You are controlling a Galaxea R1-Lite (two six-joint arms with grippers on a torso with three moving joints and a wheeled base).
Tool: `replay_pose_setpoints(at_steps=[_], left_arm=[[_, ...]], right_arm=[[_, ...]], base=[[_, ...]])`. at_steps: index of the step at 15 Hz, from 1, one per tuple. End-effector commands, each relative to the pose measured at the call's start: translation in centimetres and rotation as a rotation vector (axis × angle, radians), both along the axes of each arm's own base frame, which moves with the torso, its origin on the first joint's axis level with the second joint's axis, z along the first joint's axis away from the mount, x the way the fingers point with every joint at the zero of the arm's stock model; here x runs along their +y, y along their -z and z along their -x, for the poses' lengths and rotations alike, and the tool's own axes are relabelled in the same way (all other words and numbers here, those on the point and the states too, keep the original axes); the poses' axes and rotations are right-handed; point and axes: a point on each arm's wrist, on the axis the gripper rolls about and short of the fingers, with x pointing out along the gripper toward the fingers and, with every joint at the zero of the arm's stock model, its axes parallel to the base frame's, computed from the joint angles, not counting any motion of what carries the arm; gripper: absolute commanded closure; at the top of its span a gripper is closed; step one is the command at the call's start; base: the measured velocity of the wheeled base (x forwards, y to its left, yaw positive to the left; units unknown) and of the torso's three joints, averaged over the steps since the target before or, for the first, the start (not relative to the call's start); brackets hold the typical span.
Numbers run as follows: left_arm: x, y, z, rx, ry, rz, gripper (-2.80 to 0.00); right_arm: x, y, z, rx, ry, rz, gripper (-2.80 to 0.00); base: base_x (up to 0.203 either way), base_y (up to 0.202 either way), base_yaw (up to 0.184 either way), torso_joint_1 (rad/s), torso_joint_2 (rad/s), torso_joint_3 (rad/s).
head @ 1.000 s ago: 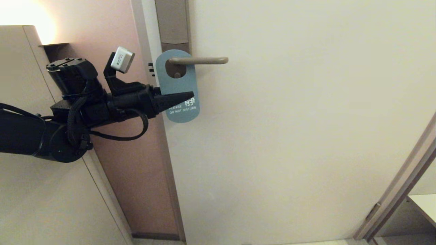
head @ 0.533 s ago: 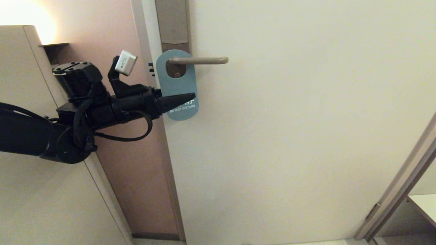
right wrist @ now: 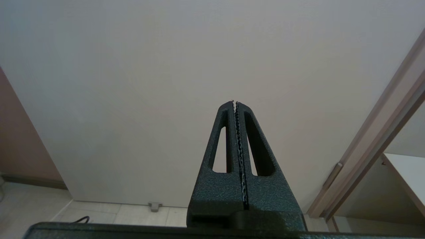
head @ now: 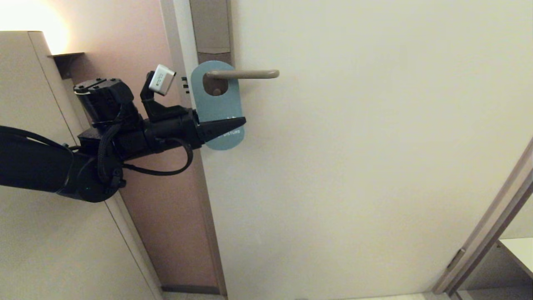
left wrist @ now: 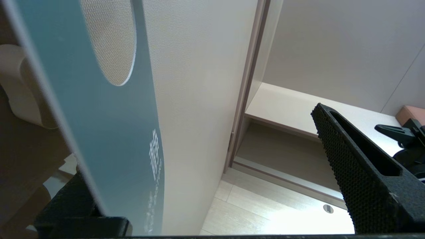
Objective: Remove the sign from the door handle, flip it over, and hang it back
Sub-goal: Take down the sign
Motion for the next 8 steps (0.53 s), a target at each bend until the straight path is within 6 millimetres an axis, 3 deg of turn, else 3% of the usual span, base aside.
replay_pose_setpoints(at_steps=[1, 2, 3, 8], left_arm=[[-0.05, -0.02, 0.01, -0.006, 0.007, 0.002, -2.8], [-0.06, -0.06, -0.01, -0.014, 0.007, 0.004, -1.89], [-0.06, -0.12, -0.01, -0.026, 0.007, 0.008, 0.0], [0.11, -0.45, 0.17, -0.028, 0.005, 0.015, 0.0]], right_arm=[[0.0, 0.0, 0.0, 0.0, -0.002, 0.0, 0.0], [0.0, 0.0, 0.0, 0.0, -0.001, 0.0, 0.0], [0.0, 0.0, -0.01, 0.001, -0.002, 0.0, 0.0], [0.0, 0.0, 0.0, 0.0, -0.001, 0.0, 0.0]], base=[[0.0, 0.0, 0.0, 0.0, 0.0, 0.0], [0.0, 0.0, 0.0, 0.0, 0.0, 0.0], [0.0, 0.0, 0.0, 0.0, 0.0, 0.0], [0.0, 0.0, 0.0, 0.0, 0.0, 0.0]])
